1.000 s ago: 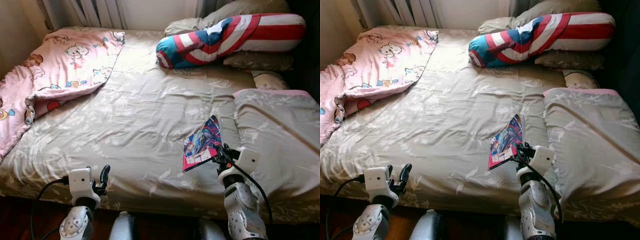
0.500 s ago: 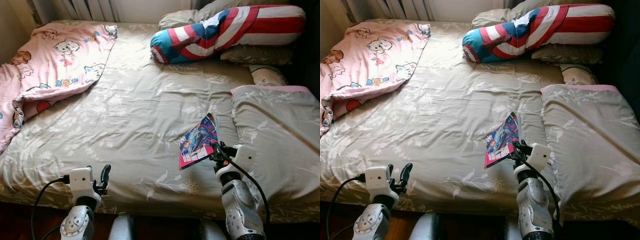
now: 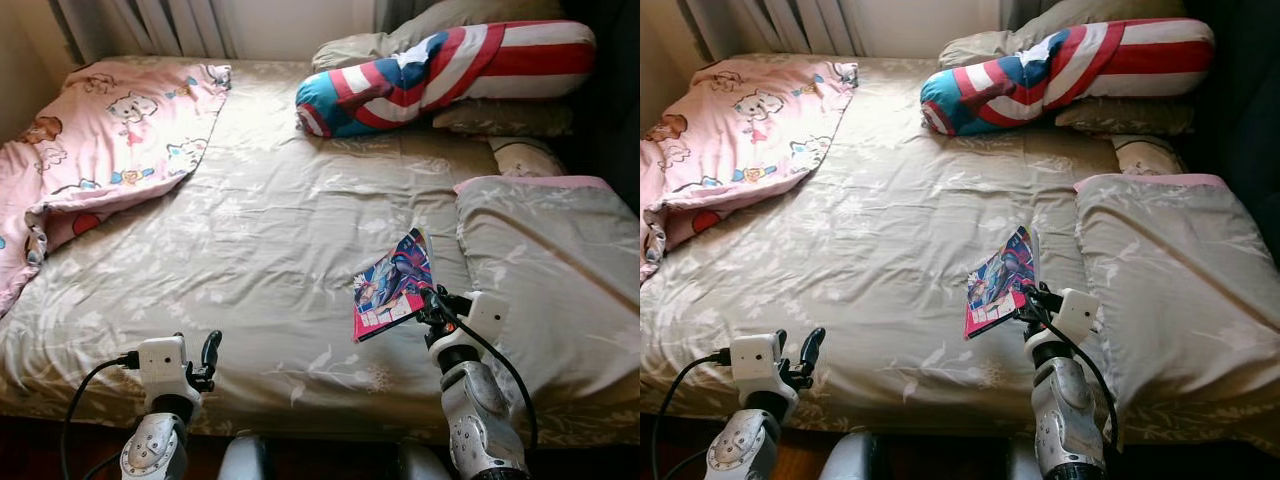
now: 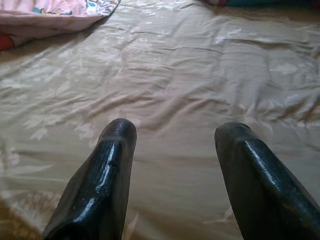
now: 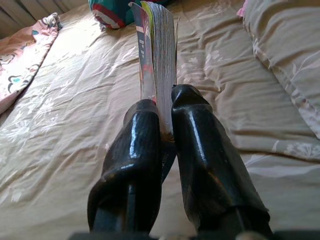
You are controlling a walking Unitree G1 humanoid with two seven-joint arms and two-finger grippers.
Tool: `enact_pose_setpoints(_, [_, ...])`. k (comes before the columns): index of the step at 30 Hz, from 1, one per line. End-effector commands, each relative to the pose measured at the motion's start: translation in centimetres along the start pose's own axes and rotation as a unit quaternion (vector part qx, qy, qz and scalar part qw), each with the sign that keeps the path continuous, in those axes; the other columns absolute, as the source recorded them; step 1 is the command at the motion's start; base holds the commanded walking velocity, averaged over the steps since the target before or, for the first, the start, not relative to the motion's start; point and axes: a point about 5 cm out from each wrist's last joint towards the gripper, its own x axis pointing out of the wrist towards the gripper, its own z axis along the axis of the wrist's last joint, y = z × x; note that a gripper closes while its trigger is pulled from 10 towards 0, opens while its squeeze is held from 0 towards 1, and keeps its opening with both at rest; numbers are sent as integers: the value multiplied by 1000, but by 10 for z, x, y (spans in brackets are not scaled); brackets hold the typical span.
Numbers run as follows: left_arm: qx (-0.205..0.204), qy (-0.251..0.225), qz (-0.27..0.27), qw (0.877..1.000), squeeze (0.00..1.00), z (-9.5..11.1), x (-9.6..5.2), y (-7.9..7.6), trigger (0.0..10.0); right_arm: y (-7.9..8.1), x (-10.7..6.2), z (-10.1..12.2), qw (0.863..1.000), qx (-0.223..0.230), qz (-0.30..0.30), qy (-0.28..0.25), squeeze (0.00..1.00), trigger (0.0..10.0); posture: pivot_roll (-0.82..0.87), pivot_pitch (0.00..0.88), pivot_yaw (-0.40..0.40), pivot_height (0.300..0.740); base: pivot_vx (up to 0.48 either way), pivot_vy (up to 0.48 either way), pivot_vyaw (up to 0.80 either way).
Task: Clean up the room
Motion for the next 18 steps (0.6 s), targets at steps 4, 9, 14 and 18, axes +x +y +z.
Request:
enact_pose_setpoints(4, [14, 9, -2, 1000, 0, -1, -3, 3, 10000, 4, 1, 3, 1000, 4, 11, -17, 0, 10000, 11, 160, 17, 653, 157, 0, 0])
enact_pose_setpoints(9, [14, 6, -2, 1000, 0, 2, -3, 3, 10000, 4, 6, 4, 999, 26, 14, -16, 0, 10000, 24, 169, 23, 653, 0, 0, 0])
enact_pose_setpoints(14, [21, 6, -2, 1000, 0, 5, -9, 7, 10000, -14, 23, 9, 992, 127, -22, -14, 0, 10000, 51, 187, 42, 653, 0, 0, 0])
enact_pose_setpoints(18, [33, 10, -3, 999, 0, 7, -17, 15, 10000, -24, 38, 17, 978, 208, -23, -12, 0, 10000, 95, 219, 59, 653, 0, 0, 0])
